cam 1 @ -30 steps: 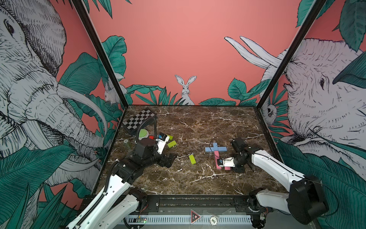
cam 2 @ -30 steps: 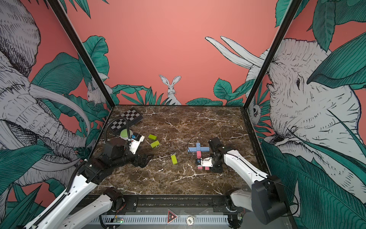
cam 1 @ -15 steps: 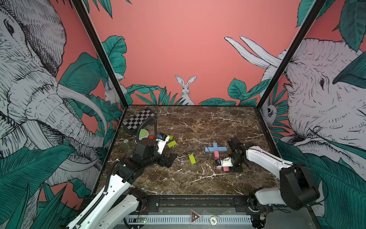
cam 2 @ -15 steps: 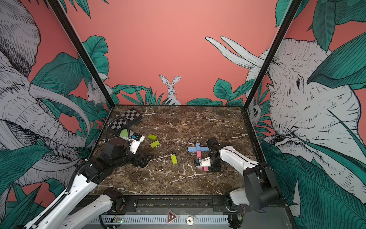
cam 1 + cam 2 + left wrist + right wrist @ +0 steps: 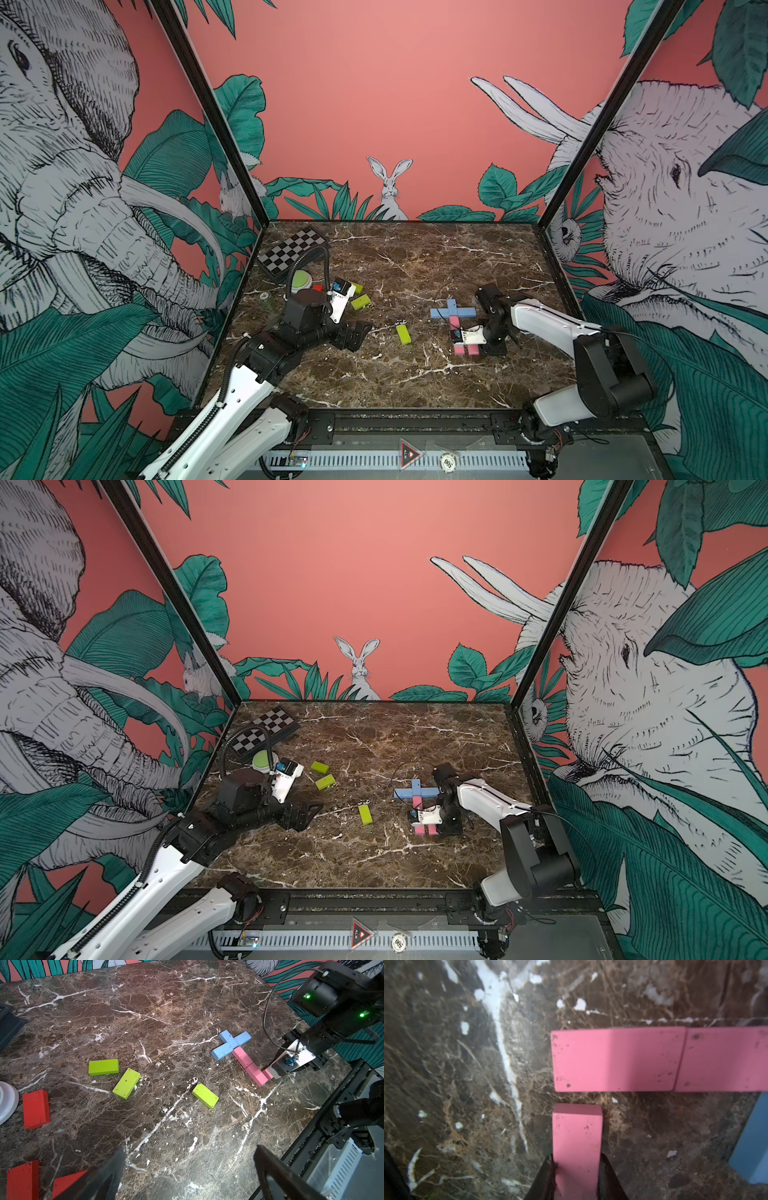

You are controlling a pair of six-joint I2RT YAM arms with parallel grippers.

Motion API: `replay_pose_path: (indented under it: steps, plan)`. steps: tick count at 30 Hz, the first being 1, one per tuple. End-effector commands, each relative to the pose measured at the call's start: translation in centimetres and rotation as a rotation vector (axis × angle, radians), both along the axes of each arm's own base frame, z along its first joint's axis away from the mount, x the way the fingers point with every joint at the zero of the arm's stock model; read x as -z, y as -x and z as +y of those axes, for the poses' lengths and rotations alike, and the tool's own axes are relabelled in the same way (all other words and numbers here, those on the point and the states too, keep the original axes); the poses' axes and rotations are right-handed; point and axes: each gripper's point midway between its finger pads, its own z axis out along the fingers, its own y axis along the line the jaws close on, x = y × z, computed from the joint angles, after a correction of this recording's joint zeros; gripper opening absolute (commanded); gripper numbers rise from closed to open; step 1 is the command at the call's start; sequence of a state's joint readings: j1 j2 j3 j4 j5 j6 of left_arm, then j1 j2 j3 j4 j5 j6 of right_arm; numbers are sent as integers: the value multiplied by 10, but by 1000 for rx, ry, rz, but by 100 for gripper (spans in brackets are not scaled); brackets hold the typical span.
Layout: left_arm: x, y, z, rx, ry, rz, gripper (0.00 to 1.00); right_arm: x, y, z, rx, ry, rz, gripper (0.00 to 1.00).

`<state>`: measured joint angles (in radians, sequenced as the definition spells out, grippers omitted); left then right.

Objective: Assemble the letter t with building blocks
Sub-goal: Assemble the building block at the center of the board.

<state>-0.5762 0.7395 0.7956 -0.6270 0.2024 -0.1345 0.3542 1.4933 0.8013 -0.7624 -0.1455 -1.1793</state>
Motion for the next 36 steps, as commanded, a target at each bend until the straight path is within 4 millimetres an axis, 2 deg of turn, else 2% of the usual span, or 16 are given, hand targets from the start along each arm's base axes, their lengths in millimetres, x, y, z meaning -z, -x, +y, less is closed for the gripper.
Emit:
replay_pose_path:
  steps: [1, 36]
  plan:
    - [5, 3, 0, 8, -15, 12, 99, -1, -2, 2, -6, -8, 18, 8]
    - [8, 3, -1, 14, -18, 30, 99, -2, 4, 9, -16, -36, 47, 20]
